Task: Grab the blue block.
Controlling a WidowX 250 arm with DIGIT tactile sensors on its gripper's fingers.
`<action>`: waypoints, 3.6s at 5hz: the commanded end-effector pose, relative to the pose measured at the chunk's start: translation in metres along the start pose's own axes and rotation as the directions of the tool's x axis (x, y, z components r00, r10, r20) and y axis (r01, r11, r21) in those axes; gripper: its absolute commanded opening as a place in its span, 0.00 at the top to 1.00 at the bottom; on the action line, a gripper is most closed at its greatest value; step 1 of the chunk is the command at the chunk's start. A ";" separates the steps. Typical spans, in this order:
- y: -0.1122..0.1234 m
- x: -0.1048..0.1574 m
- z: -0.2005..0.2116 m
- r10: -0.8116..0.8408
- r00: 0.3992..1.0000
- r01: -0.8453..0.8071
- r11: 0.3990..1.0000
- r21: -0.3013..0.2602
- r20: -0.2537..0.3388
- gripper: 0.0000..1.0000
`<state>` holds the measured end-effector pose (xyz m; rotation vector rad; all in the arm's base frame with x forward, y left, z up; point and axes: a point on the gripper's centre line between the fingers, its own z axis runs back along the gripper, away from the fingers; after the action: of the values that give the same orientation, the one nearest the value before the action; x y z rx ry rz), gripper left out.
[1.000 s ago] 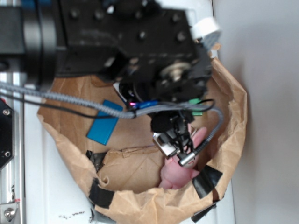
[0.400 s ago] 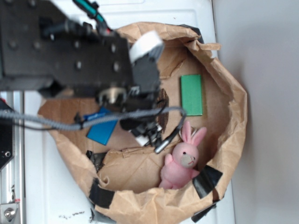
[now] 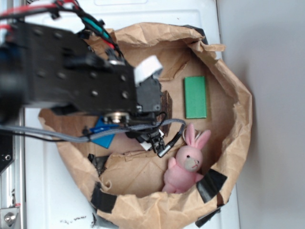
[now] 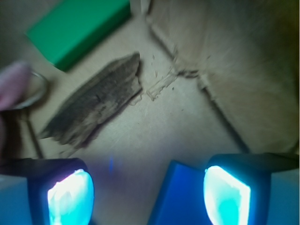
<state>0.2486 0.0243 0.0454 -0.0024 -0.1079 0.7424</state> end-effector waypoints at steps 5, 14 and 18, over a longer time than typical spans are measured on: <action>-0.023 0.002 0.054 0.026 0.998 -0.032 0.993 -0.112 -0.053 1.00; 0.020 0.021 0.019 0.001 1.000 -0.003 0.995 -0.104 -0.013 0.00; -0.002 0.004 -0.021 -0.040 0.999 0.038 0.997 -0.067 -0.035 0.00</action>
<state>0.2491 0.0238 0.0164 -0.0651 -0.0619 0.7062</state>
